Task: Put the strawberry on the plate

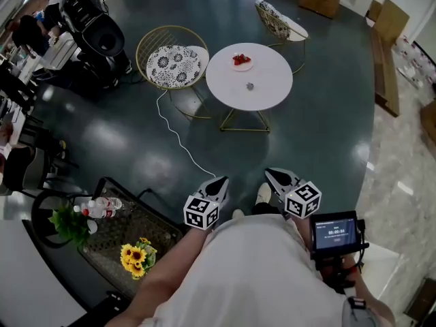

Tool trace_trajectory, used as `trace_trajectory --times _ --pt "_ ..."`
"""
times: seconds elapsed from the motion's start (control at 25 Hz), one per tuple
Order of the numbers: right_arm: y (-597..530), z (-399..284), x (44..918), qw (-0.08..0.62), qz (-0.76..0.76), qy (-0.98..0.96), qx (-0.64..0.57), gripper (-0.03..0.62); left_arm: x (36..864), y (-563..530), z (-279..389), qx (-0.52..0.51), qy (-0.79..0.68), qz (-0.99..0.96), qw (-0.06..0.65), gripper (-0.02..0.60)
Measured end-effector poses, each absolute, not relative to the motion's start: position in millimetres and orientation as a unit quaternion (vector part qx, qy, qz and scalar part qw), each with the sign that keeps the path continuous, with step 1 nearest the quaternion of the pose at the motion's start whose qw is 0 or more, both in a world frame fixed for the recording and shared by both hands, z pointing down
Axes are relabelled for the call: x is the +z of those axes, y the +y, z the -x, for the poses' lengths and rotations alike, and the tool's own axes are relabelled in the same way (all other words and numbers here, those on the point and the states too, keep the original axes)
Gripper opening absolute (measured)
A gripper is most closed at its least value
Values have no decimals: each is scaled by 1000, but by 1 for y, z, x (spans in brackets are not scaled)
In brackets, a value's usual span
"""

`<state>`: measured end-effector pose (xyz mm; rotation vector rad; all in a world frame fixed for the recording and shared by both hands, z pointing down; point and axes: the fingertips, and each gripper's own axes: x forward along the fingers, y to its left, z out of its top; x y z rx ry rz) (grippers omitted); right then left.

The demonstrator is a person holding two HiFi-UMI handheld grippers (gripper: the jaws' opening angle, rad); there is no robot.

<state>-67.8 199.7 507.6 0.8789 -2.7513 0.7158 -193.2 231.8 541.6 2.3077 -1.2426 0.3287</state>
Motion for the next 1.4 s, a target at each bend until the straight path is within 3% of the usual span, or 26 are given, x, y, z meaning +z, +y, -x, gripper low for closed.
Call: trace_trajectory --times 0.76,1.4 --pt "50 -1 506 72 -266 -927 256 6 525 82 118 136 -469 -838 244 6" --pt "41 -15 523 68 -261 -926 266 6 525 65 108 135 -478 -836 234 6"
